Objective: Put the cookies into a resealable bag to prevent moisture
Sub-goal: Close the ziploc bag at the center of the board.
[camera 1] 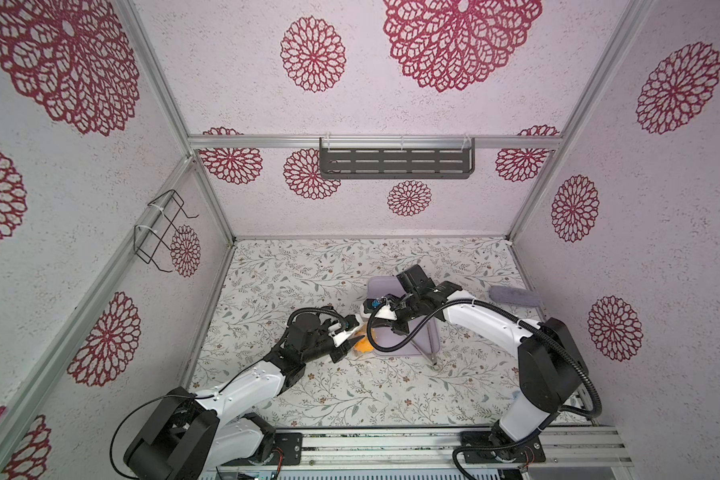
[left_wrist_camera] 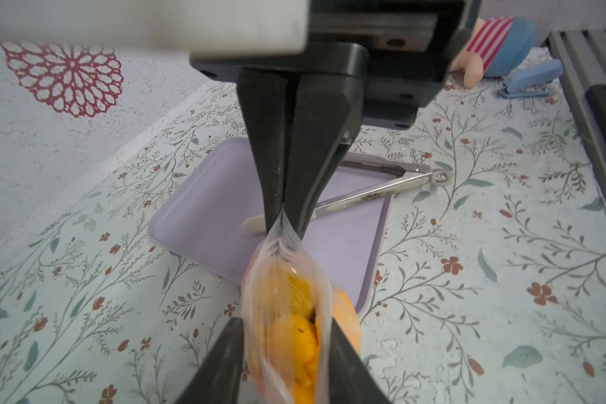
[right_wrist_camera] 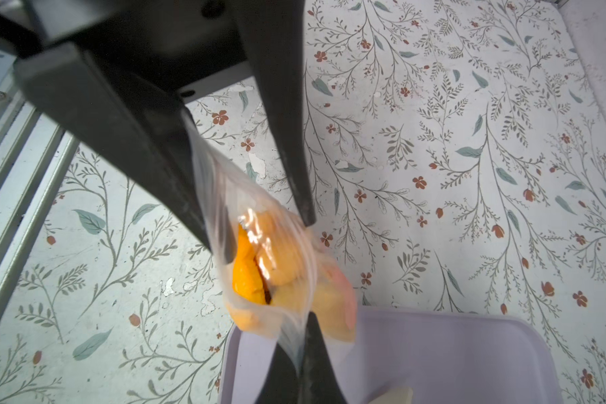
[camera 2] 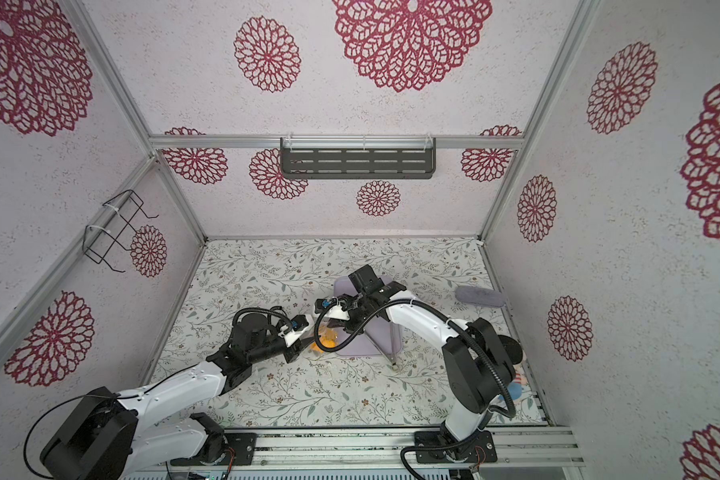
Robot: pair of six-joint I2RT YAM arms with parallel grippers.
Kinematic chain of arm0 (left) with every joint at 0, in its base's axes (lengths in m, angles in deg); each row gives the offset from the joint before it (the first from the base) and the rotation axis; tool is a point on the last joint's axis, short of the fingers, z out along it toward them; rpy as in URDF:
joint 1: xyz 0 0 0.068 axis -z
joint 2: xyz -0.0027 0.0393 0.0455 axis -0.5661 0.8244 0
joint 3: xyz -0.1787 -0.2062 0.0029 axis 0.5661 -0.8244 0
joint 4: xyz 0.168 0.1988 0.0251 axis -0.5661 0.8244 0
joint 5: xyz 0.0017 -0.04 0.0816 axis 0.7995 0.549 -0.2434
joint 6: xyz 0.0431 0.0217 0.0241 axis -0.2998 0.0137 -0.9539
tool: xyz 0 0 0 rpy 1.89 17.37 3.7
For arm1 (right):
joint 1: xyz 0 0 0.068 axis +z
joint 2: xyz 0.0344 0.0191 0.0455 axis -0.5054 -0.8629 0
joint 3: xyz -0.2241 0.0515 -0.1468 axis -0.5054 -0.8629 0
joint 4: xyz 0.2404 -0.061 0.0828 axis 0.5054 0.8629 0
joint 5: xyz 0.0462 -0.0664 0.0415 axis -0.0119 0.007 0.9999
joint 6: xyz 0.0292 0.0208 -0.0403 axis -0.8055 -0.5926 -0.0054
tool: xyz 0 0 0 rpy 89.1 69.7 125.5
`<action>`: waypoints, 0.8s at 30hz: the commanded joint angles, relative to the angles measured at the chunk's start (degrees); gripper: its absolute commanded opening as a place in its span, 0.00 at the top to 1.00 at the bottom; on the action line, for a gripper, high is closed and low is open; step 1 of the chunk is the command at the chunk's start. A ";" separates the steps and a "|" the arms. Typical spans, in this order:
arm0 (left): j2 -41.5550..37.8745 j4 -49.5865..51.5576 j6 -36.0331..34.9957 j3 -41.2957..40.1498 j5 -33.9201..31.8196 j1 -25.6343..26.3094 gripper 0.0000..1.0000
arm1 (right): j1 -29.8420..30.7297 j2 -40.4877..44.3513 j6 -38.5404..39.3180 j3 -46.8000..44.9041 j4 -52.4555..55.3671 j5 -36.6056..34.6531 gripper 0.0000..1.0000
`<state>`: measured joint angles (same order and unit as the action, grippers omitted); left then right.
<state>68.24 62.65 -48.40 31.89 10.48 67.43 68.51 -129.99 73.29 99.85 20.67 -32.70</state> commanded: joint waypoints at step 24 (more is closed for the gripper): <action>-3.55 4.87 -3.85 1.28 0.60 -0.17 1.00 | 0.03 4.02 1.67 -6.19 -10.44 7.14 0.27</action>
<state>64.52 69.10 -51.13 31.89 9.82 67.43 67.76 -127.39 76.11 94.52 16.76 -28.96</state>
